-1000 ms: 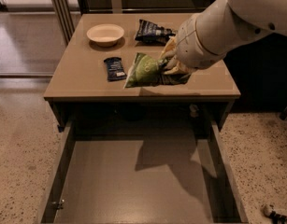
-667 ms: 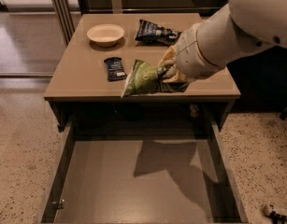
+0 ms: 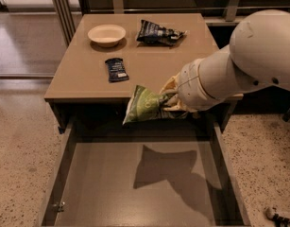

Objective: Place green jalapeno chip bag into top drawer

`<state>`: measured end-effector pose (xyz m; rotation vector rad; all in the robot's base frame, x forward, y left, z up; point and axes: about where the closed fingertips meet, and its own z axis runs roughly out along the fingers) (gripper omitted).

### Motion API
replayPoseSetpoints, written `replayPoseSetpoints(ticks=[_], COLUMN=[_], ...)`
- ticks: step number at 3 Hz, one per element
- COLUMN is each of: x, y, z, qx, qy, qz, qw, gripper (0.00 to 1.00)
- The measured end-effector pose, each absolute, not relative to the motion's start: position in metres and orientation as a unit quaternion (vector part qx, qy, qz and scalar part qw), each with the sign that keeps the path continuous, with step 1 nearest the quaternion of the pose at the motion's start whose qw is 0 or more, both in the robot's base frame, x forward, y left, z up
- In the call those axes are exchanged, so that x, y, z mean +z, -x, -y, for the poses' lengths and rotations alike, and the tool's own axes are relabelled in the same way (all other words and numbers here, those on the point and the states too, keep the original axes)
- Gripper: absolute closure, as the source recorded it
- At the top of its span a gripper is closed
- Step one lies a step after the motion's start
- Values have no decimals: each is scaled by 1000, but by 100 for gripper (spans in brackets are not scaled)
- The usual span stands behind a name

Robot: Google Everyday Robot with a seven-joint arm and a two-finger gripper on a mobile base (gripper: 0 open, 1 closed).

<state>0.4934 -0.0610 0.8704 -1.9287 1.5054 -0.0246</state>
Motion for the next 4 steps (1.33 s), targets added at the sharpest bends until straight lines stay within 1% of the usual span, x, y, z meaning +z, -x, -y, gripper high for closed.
replayPoseSetpoints(ticks=[1,4], x=[870,815], y=[-493,-436], z=[61,51], qx=[-9,57], qy=[741,736], qz=[-579,-589], qw=[340,329], gripper=[100,100])
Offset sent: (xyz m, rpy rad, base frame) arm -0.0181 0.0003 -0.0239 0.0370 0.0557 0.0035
